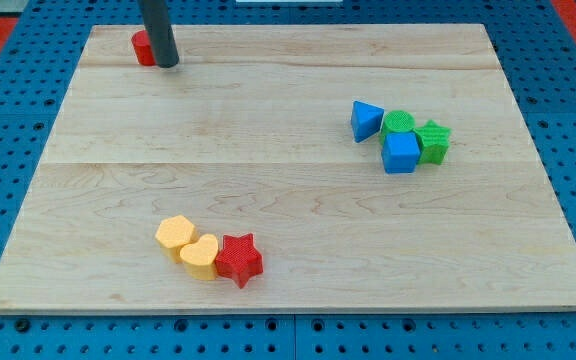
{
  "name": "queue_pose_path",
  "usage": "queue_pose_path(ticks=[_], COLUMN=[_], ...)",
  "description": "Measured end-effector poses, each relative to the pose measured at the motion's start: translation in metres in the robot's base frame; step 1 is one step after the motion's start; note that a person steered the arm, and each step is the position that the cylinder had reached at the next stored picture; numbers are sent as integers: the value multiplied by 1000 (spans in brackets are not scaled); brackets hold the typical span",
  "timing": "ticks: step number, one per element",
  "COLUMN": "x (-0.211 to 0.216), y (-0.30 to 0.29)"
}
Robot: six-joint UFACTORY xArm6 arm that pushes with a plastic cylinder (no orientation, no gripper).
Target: Move your arm to the yellow heart
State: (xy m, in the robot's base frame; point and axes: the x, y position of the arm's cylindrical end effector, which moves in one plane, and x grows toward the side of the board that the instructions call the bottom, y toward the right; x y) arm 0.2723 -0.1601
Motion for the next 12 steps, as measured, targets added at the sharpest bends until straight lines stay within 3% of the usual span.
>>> queue_pose_path(ticks=[4,6,8,9,10,12], x=[15,90,130,192,199,201], y=[13,78,98,135,121,-3])
